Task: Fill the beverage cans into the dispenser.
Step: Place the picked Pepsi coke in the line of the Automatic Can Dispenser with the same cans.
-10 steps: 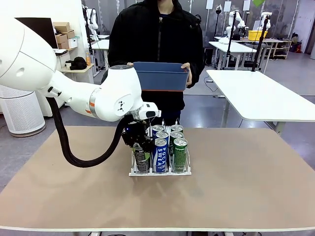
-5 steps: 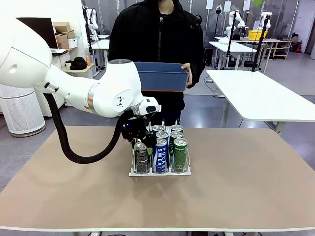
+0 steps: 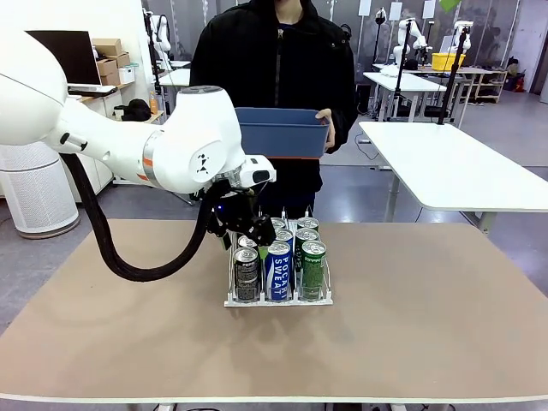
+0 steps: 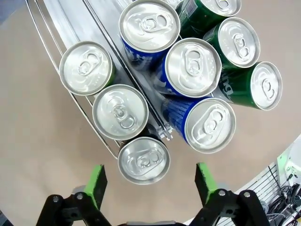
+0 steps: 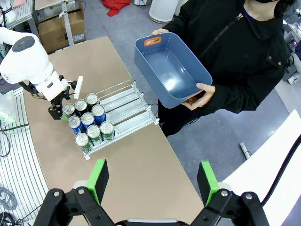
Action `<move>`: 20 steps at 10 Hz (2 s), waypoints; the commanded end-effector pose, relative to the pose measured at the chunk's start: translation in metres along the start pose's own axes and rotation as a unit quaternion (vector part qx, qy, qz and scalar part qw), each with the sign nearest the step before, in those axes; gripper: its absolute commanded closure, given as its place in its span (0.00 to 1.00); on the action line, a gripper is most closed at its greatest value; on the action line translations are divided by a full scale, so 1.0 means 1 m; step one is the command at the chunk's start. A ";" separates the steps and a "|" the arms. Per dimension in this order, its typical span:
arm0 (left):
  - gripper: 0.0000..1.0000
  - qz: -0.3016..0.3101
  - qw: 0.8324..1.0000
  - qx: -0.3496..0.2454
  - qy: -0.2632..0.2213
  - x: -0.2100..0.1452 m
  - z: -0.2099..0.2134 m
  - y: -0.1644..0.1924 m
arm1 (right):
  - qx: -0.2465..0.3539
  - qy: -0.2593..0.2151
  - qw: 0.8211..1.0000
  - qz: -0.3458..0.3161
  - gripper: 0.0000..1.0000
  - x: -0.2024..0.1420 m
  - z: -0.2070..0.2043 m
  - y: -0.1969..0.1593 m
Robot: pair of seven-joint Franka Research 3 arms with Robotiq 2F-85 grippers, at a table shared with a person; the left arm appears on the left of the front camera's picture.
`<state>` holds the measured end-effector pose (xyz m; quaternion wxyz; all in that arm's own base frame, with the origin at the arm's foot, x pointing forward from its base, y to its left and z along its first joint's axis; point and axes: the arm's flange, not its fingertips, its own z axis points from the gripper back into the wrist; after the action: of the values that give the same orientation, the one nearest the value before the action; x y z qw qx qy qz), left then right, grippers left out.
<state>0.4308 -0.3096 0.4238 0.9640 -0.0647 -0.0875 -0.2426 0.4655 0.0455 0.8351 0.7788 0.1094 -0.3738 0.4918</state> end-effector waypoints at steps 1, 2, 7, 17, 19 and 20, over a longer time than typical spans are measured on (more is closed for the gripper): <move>0.00 -0.002 1.000 0.001 0.001 0.002 -0.002 0.000 | -0.002 0.005 1.000 0.002 0.00 -0.001 0.000 0.001; 0.00 -0.002 1.000 0.001 0.001 0.002 -0.002 0.000 | -0.002 0.005 1.000 0.002 0.00 -0.001 0.000 0.001; 0.00 -0.002 1.000 0.001 0.001 0.002 -0.002 0.000 | -0.002 0.005 1.000 0.002 0.00 -0.001 0.000 0.001; 0.00 -0.161 0.986 -0.040 -0.026 -0.031 0.192 0.078 | -0.002 0.005 1.000 0.002 0.00 -0.001 0.000 0.001; 0.00 -0.219 0.971 -0.070 -0.060 -0.040 0.240 0.100 | -0.002 0.005 1.000 0.002 0.00 -0.001 0.000 0.001; 0.00 -0.236 0.965 -0.076 -0.083 -0.048 0.266 0.116 | -0.002 0.005 1.000 0.002 0.00 -0.001 0.000 0.001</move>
<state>0.4081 -0.1539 0.6567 0.8763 -0.1041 -0.1559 -0.4438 0.4656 0.0453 0.8352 0.7789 0.1092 -0.3738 0.4917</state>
